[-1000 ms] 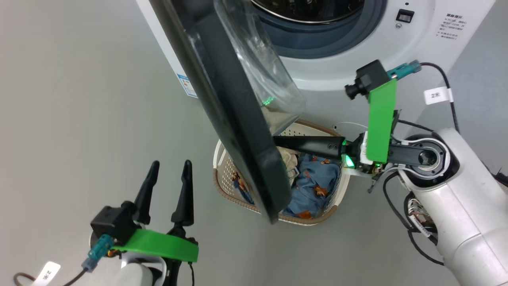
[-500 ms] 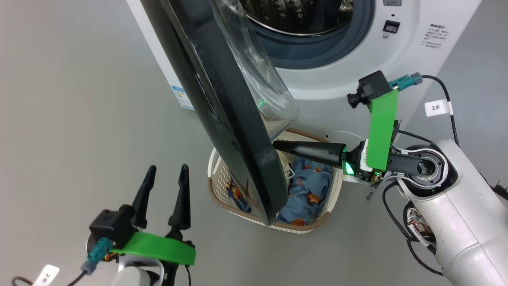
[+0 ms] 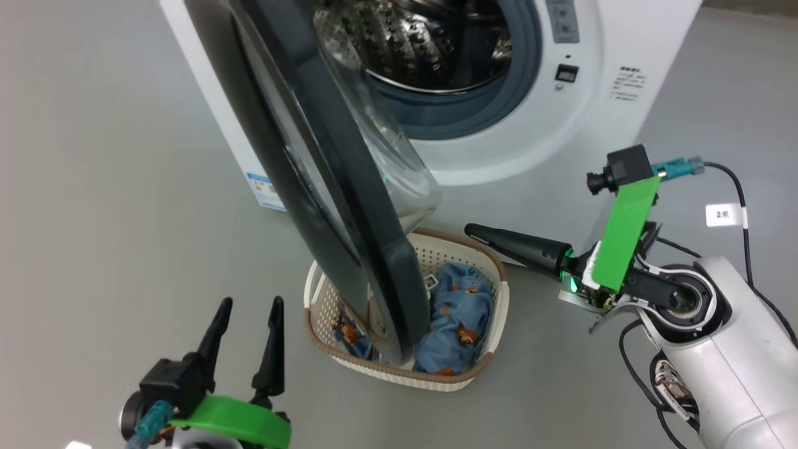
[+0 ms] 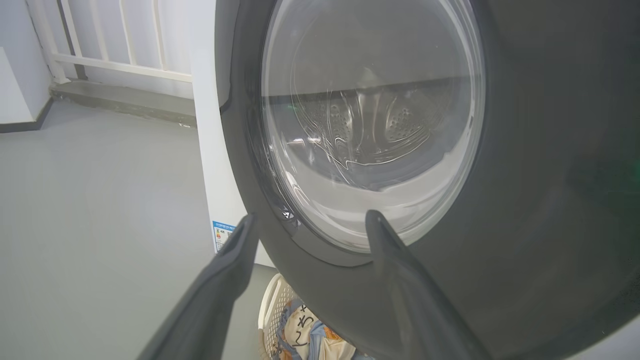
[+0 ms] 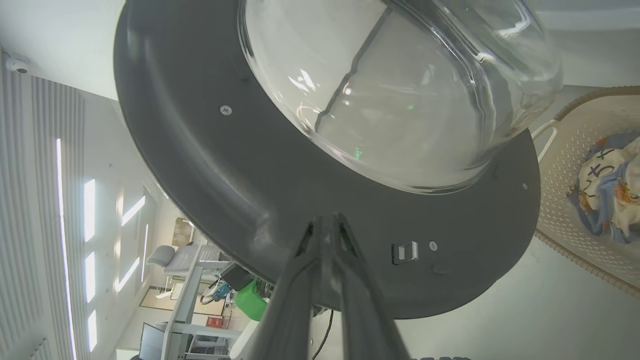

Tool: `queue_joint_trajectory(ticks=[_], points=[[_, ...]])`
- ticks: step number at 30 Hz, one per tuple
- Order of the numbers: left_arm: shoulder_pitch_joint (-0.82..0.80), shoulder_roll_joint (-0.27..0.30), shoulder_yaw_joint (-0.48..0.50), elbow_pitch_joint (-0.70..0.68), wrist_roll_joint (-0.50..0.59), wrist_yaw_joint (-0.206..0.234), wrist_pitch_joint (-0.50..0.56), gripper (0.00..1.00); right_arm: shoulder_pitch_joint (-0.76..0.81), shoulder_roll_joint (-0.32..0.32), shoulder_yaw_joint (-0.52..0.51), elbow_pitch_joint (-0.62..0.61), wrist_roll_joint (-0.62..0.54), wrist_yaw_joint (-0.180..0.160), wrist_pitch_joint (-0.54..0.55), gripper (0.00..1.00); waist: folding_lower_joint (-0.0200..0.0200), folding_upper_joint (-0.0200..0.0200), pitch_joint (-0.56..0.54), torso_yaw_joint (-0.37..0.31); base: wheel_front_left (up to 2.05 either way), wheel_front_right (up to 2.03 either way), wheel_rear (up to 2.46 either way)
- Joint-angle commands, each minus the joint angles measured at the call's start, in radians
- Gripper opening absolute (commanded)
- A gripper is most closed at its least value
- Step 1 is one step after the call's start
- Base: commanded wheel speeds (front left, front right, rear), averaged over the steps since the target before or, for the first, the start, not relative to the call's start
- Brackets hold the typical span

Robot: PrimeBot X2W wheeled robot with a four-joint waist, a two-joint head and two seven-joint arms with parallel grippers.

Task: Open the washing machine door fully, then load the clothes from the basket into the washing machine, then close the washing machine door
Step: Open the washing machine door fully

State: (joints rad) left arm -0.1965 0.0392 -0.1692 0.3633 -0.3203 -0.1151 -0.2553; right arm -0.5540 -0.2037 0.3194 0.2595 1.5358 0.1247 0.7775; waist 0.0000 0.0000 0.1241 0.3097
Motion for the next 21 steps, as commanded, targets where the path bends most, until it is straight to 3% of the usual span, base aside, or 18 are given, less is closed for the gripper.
queue_joint_trajectory(ticks=[1, 13, 21], points=[[0.005, 0.024, 0.040, -0.009, 0.016, -0.006, -0.006, 1.00, 0.016, -0.007, 0.003, -0.032, -0.023, 0.006, -0.025, 1.00, 0.0000, 0.0000, -0.036, -0.035, 0.00, 0.00, 0.00], [0.047, 0.053, 0.085, 0.002, 0.020, -0.014, -0.006, 1.00, 0.123, -0.060, -0.011, -0.065, -0.020, 0.006, -0.136, 1.00, 0.0000, 0.0000, -0.102, -0.116, 0.00, 0.00, 0.00], [0.081, 0.061, 0.121, -0.014, 0.021, -0.015, -0.006, 1.00, 0.230, -0.114, -0.007, -0.095, -0.078, 0.006, -0.303, 1.00, 0.0000, 0.0000, -0.125, -0.177, 0.00, 0.00, 0.00]])
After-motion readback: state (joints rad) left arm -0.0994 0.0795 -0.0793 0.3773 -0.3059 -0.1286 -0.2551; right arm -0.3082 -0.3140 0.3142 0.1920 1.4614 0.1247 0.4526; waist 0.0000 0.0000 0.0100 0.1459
